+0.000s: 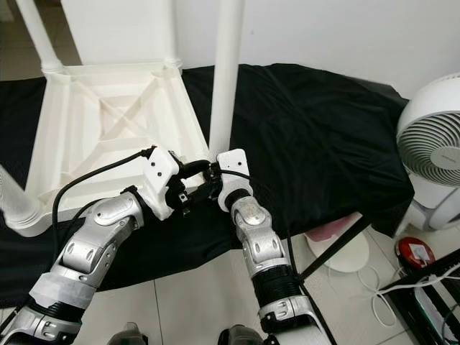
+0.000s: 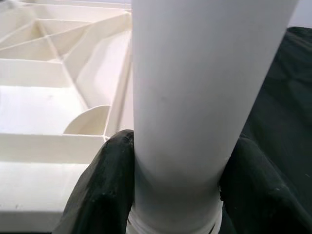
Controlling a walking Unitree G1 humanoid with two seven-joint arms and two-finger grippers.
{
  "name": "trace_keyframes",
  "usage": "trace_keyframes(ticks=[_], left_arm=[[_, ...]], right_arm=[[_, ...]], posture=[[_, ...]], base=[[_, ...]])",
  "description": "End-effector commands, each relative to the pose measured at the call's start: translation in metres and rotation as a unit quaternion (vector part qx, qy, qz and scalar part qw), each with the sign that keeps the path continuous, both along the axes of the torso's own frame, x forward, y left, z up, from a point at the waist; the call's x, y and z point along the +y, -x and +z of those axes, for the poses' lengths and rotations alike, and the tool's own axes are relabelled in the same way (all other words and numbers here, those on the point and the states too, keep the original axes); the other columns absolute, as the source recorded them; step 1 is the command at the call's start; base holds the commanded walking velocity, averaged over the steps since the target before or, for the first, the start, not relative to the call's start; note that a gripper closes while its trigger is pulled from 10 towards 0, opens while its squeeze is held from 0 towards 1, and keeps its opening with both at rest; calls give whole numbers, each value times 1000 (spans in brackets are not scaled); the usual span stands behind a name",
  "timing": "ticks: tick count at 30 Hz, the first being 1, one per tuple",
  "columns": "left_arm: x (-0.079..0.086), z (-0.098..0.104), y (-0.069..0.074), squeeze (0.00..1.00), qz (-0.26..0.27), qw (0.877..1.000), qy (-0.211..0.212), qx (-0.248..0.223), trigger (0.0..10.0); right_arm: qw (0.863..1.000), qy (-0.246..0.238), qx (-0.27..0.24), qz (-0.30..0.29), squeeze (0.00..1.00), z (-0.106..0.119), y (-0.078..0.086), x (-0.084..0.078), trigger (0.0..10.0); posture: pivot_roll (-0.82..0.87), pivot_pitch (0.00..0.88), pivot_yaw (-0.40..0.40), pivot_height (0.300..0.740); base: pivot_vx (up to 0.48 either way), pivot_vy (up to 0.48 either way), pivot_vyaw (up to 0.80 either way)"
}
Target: Building children table
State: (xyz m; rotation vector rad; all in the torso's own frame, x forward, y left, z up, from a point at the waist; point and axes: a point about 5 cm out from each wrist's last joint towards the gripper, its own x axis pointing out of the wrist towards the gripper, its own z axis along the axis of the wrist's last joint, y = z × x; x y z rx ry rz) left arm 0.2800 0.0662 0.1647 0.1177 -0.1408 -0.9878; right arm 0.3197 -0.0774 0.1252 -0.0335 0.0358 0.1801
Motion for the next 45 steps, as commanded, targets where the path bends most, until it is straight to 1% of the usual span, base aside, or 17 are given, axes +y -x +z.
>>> trace_keyframes(ticks=[1, 4, 15, 16, 17, 21, 25, 27, 30, 31, 33, 35, 36, 37, 39, 41, 45], left_arm=[[-8, 2, 2, 0, -25, 1000, 3, -1, 10000], [-8, 3, 3, 0, -26, 1000, 3, 0, 10000], [-8, 2, 4, 0, -29, 1000, 2, -1, 10000], [-8, 2, 4, 0, -30, 1000, 2, -1, 10000], [-9, 2, 4, 0, -30, 1000, 1, 0, 10000], [-9, 1, 5, 0, -30, 1000, -1, -2, 10000], [-5, 1, 3, 0, -22, 1000, -3, -3, 10000], [-3, 0, 4, 0, -21, 1000, -4, -1, 10000], [-3, -1, 5, 0, -21, 1000, -5, 0, 10000], [-4, -2, 5, 0, -23, 1000, -7, 0, 10000], [-5, -3, 6, 0, -25, 1000, -9, 1, 10000], [-6, -4, 7, 0, -29, 1000, -11, 2, 10000], [-6, -4, 7, 0, -29, 1000, -11, 2, 10000], [-7, -4, 7, 0, -29, 1000, -11, 3, 10000], [-7, -5, 8, 0, -33, 999, -13, 6, 10000], [-7, -6, 9, 0, -36, 999, -15, 7, 10000], [-7, -9, 10, 0, -43, 999, -24, 12, 10000]], right_arm=[[998, 40, 3, -57, 0, -4, -1, -18, 10000], [998, 25, 3, -61, 0, -2, -1, -20, 10000], [997, 28, 0, -78, 0, 1, 1, -16, 10000], [996, 28, -2, -79, 275, 1, 1, -17, 10000], [997, 23, -10, -75, 1000, 2, 2, -17, 10000], [996, 21, -22, -81, 1000, 0, 4, -23, 10000], [995, -2, -36, -90, 1000, -6, 9, -34, 10000], [997, -19, -42, -66, 1000, -7, 13, -36, 10000], [997, -19, -43, -57, 1000, -8, 14, -37, 10000], [998, -21, -40, -40, 0, -9, 14, -38, 10000], [999, -24, -38, -20, 0, -10, 15, -39, 10000], [999, -13, -43, 29, 0, -10, 14, -43, 10000], [999, -13, -43, 29, 0, -10, 14, -43, 10000], [997, -5, -42, 57, 0, -10, 13, -45, 10000], [993, 22, -44, 106, 0, -7, 5, -58, 10000], [992, 30, -46, 114, 0, -5, 2, -62, 10000], [980, 39, -47, 191, 0, 3, -6, -71, 10000]], posture=[[58, 0, -73, 740], [71, 0, -72, 740], [76, 0, -71, 740], [76, 0, -71, 740], [76, 0, -74, 740], [79, 0, -81, 740], [83, 0, -90, 740], [79, 0, -91, 740], [79, 0, -91, 740], [73, 0, -90, 740], [71, 0, -91, 740], [70, 0, -93, 740], [70, 0, -93, 740], [69, 0, -93, 740], [65, 0, -91, 740], [65, 0, -91, 740], [66, 0, -90, 740]], base=[[0, 0, 0], [0, 0, 0], [0, 0, 0], [0, 0, 0], [0, 0, 0], [0, 0, 0], [0, 0, 0], [0, 0, 0], [0, 0, 0], [0, 0, 0], [0, 0, 0], [0, 0, 0], [0, 0, 0], [0, 0, 0], [0, 0, 0], [0, 0, 0], [0, 0, 0]])
